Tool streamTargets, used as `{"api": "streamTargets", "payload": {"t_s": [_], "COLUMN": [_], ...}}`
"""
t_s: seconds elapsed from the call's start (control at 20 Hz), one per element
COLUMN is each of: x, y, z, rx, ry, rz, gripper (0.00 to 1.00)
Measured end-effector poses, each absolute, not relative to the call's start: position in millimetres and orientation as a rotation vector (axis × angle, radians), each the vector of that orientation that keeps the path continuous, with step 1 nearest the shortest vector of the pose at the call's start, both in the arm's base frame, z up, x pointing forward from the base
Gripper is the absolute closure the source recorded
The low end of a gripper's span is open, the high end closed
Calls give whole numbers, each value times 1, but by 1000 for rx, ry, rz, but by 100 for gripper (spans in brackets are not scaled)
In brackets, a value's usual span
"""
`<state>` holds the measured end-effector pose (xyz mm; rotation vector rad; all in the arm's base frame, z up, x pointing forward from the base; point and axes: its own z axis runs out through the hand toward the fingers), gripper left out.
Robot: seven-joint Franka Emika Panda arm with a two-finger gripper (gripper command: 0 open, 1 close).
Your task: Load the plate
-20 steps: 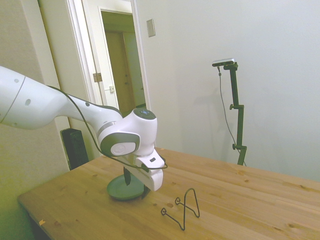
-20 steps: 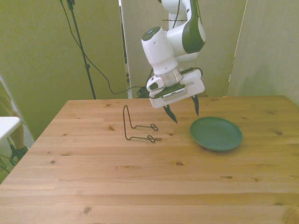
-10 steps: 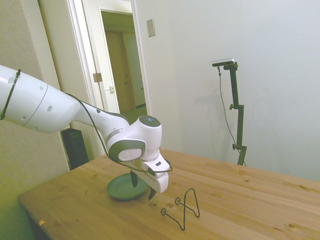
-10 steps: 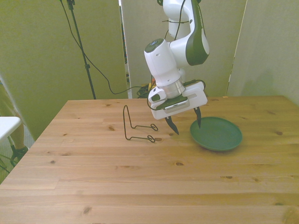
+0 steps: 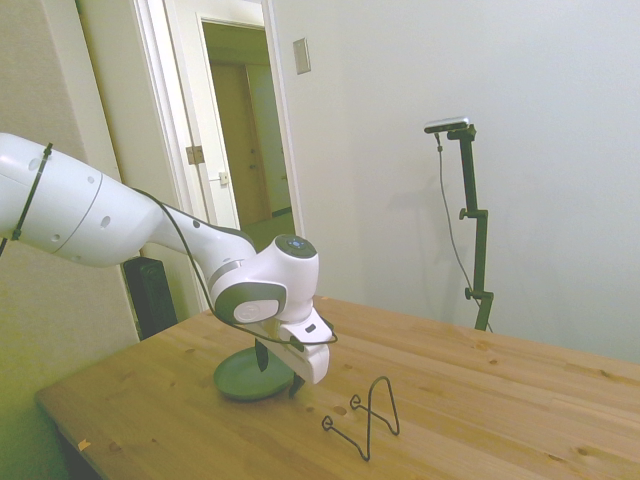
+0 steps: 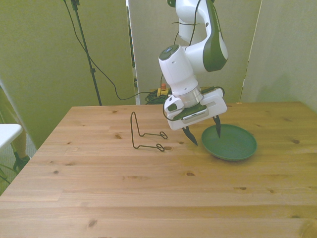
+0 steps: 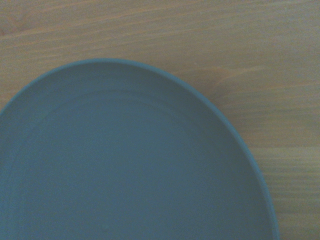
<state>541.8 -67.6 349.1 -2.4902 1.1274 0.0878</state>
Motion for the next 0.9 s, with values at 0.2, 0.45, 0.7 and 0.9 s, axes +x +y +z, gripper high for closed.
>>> {"api": "streamTargets", "payload": {"t_s": [0.2,0.45,0.7,0.9], "x": [541,543,546,548], "y": [-69,-79,-86,-86], "z": [348,343,339,336], "rx": [-2479,-2449,-2446,-2447], "ry": [1111,1104,1101,1101], "rz": [90,121,142,146], "gripper": [100,100,100,100]}}
